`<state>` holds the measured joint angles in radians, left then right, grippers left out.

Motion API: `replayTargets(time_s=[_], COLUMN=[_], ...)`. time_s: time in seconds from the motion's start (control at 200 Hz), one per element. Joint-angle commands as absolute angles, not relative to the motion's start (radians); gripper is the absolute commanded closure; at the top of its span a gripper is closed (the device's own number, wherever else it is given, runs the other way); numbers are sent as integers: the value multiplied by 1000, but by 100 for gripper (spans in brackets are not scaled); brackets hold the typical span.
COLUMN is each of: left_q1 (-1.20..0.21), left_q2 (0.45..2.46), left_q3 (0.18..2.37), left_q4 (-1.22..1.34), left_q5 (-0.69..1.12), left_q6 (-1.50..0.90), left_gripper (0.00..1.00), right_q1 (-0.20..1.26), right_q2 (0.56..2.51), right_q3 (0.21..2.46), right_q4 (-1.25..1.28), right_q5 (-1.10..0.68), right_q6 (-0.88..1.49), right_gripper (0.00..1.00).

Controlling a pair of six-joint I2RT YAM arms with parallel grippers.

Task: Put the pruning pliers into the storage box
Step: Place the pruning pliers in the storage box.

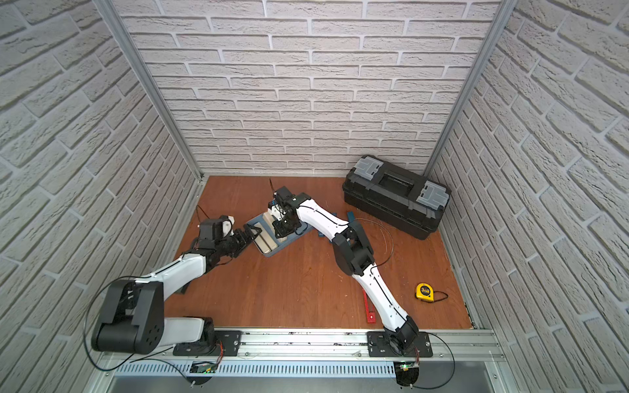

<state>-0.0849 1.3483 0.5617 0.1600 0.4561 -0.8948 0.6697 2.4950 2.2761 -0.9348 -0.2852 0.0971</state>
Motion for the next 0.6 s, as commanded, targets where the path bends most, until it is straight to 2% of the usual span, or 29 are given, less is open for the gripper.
replayTargets(time_s=[0.0, 0.595], left_q1=[-77, -77], left_q2=[1366, 1484], left_q3=[568, 558], left_q4=[237, 385], left_q5=[468, 485], left_q6=[-900, -938], left_gripper=[2, 2], right_q1=[678, 689], right_q2=[2495, 2532], right_q3=[2310, 2328], right_q4=[-922, -948], right_q5=[-291, -316], right_q6=[94, 95], right_gripper=[97, 96])
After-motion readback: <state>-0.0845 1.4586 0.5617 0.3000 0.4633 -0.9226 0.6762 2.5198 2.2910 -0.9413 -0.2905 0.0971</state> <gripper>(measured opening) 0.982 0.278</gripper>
